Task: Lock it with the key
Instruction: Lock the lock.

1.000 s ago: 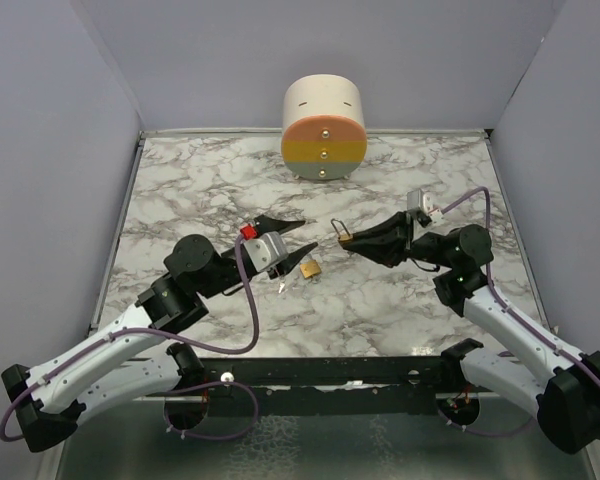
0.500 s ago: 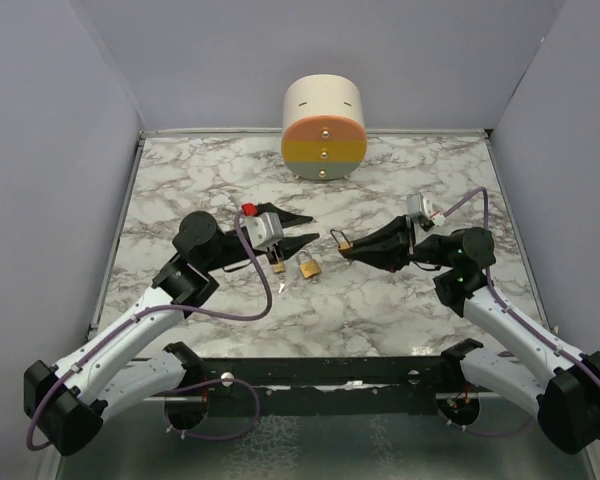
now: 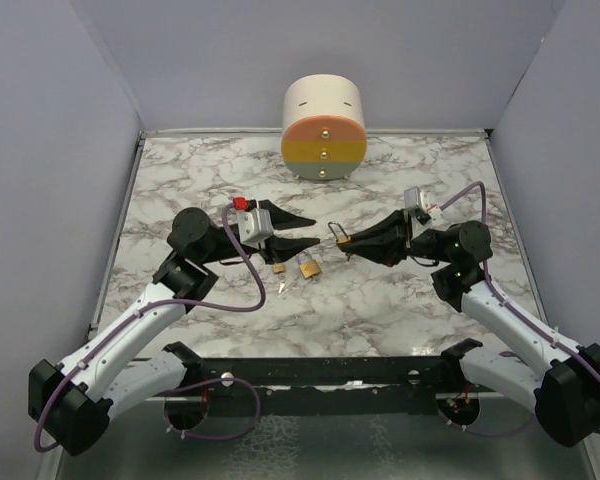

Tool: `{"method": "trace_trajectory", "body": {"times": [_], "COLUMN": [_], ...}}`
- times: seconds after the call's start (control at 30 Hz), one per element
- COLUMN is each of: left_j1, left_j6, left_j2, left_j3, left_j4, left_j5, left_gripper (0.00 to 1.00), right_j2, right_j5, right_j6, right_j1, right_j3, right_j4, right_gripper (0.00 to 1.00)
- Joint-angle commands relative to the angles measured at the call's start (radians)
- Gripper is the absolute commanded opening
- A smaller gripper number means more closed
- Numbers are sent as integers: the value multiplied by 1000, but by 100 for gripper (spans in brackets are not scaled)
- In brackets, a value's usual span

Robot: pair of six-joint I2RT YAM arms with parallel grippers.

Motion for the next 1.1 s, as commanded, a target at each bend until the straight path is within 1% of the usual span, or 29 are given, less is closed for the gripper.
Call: {"method": "trace_trajectory", "body": {"times": [0.0,0.1,0.23,0.43,0.6,0.7,1.07], "left_j1": [5,5,4,1,-16,-20,-39], "left_j6": [-54,-120,-222,-268,-255,-263,-259], "left_j2": [-74,-84,-55,-4,-5,-7,42], "left_j3": [-7,-16,-22,-21,-23,-22,-22], "left_j4": [69,108,166,182,191,191,191], "left_j5": [56,19,-32,-2,27,10,20], "left_gripper": [40,40,40,39,38,38,37], "right_j2": [5,12,15,12,13,18,25], "right_j5": [-51,-75,-85,-81,-76,-75,-75], "right_j6": [17,30,45,53,54,58,78], "right_j1": [7,7,6,6,7,7,8], "right_j3": [22,15,10,12,16,14,8], "right_j4": [70,96,121,126,120,124,150], "right_gripper": [2,2,2,2,2,2,2]}}
